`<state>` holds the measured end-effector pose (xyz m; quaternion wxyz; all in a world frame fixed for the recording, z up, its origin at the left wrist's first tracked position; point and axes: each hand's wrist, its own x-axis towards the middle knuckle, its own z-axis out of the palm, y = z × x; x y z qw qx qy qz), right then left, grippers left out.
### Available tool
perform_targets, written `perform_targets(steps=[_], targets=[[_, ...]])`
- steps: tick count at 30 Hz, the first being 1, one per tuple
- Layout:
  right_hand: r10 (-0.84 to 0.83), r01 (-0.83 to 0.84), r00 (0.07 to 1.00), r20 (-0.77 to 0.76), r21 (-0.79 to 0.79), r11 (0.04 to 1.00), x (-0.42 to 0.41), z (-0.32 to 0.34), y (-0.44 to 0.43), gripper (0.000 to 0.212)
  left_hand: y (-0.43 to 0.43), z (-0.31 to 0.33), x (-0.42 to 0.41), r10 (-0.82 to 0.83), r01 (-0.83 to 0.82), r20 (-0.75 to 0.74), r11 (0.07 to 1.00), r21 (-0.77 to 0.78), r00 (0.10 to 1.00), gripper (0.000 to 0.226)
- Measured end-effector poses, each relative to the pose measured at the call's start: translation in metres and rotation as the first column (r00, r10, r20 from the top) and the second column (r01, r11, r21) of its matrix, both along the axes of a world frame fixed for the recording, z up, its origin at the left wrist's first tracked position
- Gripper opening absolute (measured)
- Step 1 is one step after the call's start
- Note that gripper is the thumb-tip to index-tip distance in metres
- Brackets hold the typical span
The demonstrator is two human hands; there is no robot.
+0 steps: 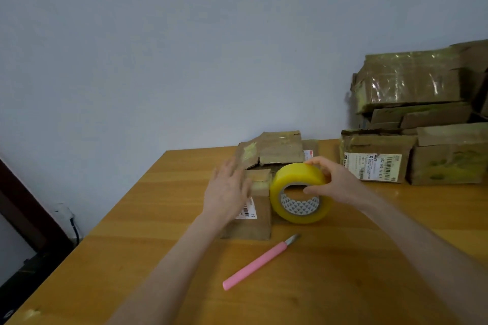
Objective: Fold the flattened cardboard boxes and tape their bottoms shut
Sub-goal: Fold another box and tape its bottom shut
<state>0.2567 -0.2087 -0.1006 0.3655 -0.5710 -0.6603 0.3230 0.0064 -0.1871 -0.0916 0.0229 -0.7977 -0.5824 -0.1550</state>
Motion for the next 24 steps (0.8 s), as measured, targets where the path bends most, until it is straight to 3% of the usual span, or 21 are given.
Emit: perform_targets(steps=[2,5,8,13,17,20,24], targets=[[-0.004,0.004,0.999,-0.052,0.002,1.0,0.001,-0.002,-0.001,0.057,-0.01,-0.003,0.027,-0.134,0.133,-0.092,0.991,-0.021,0.987,0.064],[0.003,-0.006,0.992,-0.128,-0.022,1.0,0.003,-0.009,-0.004,0.063,-0.007,-0.017,0.04,-0.114,0.11,-0.246,0.993,-0.031,0.963,0.069],[-0.039,0.034,0.989,-0.141,-0.033,0.999,0.006,-0.018,-0.005,0.064,0.0,-0.02,0.029,-0.132,0.133,-0.293,0.991,-0.018,0.947,0.067],[-0.017,0.021,0.996,-0.083,0.05,0.999,0.01,0.002,-0.008,0.052,0.0,-0.019,0.022,-0.185,0.183,-0.315,0.982,-0.035,0.931,0.065],[-0.022,0.022,0.996,0.086,0.005,1.0,0.028,0.009,-0.012,0.06,0.001,-0.02,0.018,-0.189,0.196,-0.324,0.981,-0.012,0.927,0.064],[-0.046,0.047,0.997,0.064,-0.005,0.999,0.032,0.006,-0.016,0.06,0.002,-0.022,0.016,-0.196,0.208,-0.335,0.978,-0.002,0.922,0.061],[-0.073,0.072,0.994,-0.082,-0.014,0.997,0.035,-0.006,-0.026,0.05,0.0,-0.022,0.014,-0.183,0.197,-0.346,0.98,0.005,0.92,0.058]])
